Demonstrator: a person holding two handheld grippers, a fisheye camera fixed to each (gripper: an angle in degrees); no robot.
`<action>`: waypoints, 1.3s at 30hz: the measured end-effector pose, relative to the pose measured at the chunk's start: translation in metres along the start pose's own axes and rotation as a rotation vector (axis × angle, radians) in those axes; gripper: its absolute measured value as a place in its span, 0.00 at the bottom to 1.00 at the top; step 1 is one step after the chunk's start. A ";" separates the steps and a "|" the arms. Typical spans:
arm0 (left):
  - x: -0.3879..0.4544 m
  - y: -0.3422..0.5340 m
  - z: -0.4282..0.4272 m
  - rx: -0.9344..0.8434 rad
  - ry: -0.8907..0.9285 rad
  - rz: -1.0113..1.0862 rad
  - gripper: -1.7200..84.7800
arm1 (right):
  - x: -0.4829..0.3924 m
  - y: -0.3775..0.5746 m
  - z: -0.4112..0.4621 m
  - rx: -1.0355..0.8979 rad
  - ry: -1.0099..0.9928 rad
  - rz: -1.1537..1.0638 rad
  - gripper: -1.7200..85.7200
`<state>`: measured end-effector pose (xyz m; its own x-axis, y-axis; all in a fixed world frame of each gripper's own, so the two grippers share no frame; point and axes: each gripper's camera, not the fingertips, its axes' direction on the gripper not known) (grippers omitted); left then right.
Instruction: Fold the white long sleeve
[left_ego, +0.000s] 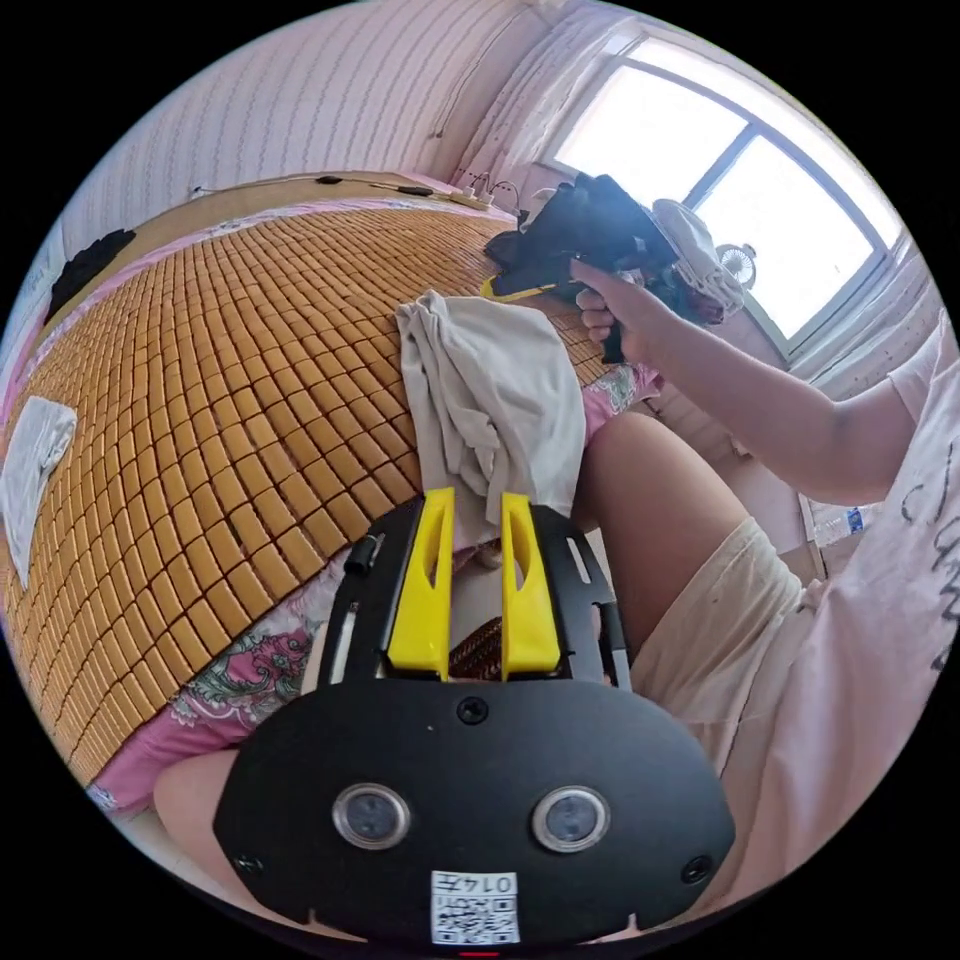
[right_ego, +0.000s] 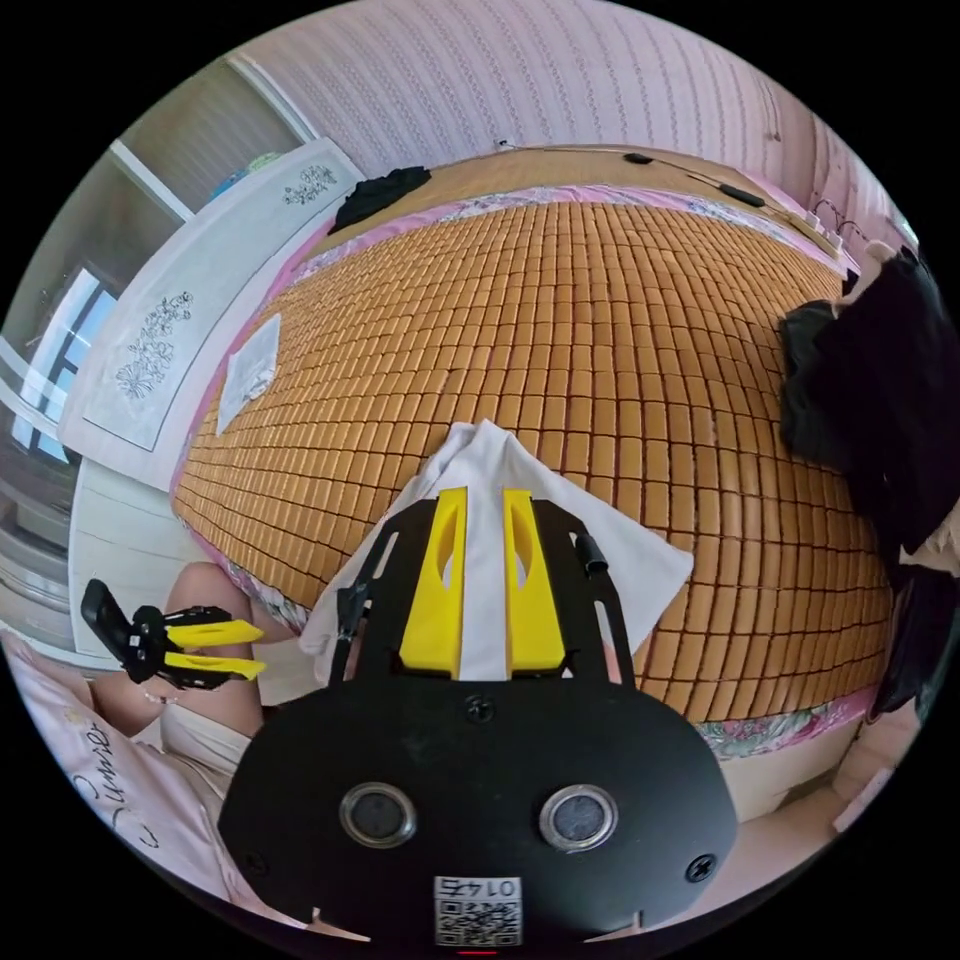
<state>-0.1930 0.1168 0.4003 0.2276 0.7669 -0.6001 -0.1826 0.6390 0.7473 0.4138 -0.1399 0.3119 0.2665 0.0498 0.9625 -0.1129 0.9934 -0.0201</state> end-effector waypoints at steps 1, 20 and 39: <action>0.009 -0.013 0.013 -0.020 -0.022 0.012 0.14 | -0.010 -0.007 0.013 -0.020 -0.003 -0.030 0.11; -0.054 -0.025 0.080 -0.168 0.063 -0.249 0.04 | -0.054 -0.016 0.102 -0.080 0.039 -0.235 0.14; 0.010 -0.039 0.134 -0.162 -0.079 -0.125 0.07 | -0.086 -0.017 0.185 -0.241 0.107 -0.514 0.16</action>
<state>-0.0558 0.0916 0.4034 0.3317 0.6778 -0.6562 -0.2982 0.7352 0.6087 0.2160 -0.1806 0.2790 0.3261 -0.4477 0.8326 0.2742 0.8877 0.3699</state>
